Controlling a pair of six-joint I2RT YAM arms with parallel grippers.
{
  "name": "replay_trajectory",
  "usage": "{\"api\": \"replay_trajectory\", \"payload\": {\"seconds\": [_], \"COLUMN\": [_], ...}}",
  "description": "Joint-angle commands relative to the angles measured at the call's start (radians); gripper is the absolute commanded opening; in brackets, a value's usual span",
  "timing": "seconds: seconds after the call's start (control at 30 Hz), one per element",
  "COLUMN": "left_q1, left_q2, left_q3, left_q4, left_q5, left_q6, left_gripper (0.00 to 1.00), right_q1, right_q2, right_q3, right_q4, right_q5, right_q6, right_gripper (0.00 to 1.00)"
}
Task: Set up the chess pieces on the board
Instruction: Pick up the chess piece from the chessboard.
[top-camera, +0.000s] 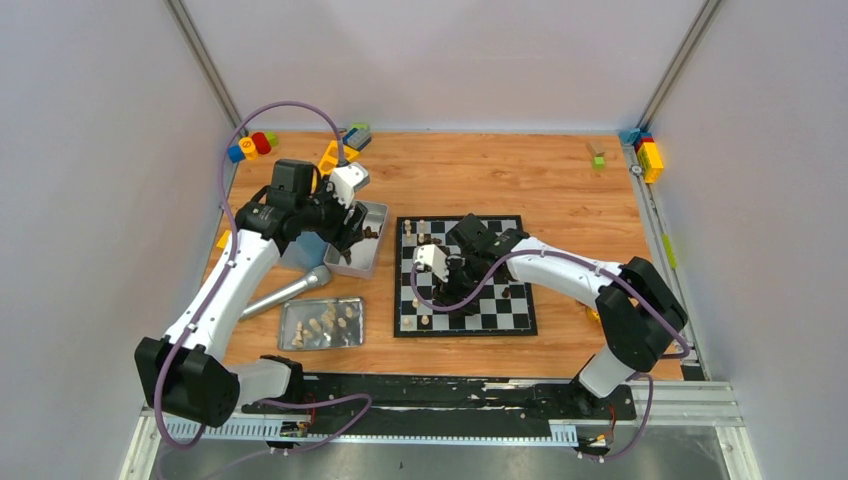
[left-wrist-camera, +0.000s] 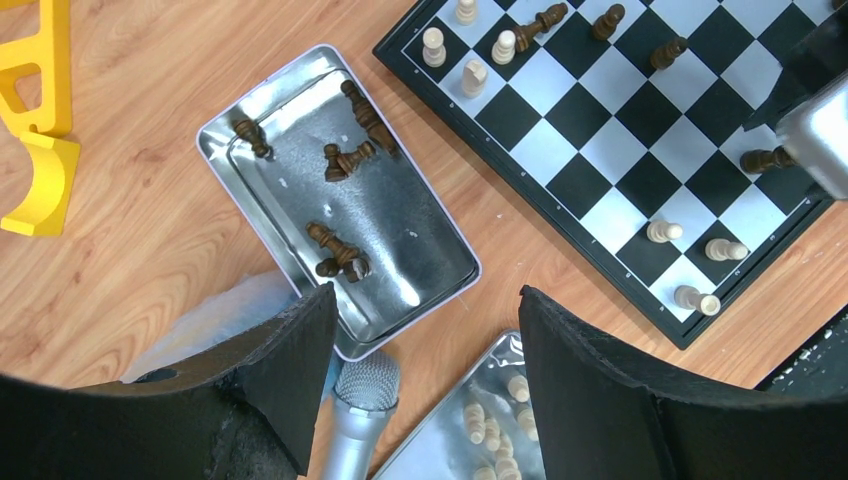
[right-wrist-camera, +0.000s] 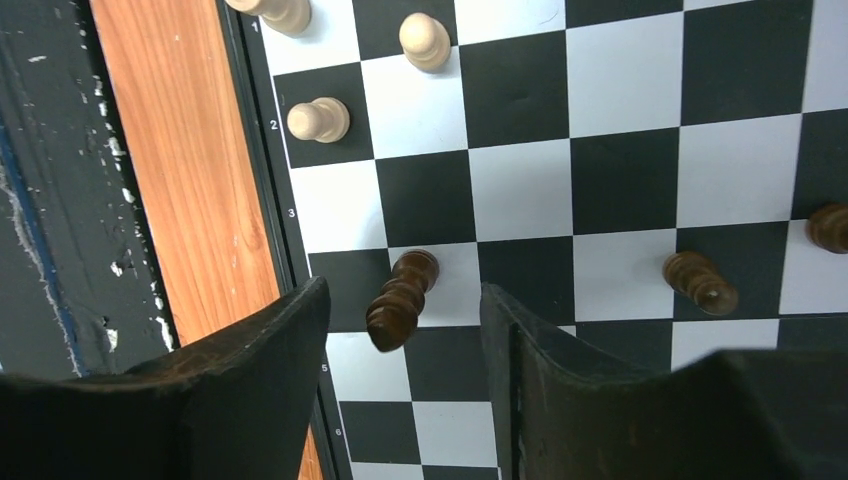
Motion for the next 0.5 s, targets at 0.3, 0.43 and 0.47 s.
{"api": "replay_trajectory", "payload": {"seconds": [0.3, 0.43, 0.47], "left_q1": [0.008, 0.008, 0.008], "left_q2": [-0.022, -0.027, -0.03], "left_q3": [0.016, 0.011, 0.01], "left_q4": [0.014, 0.014, 0.014], "left_q5": [0.023, 0.025, 0.025], "left_q6": [0.007, 0.007, 0.008], "left_gripper": [0.74, 0.74, 0.74], "right_q1": [0.019, 0.02, 0.02], "right_q2": [0.034, 0.03, 0.029], "right_q3": [0.06, 0.069, 0.071], "right_q4": [-0.001, -0.003, -0.004], "right_q5": [0.075, 0.07, 0.065], "right_q6": [0.011, 0.02, 0.025], "right_gripper": [0.38, 0.29, 0.26]}}
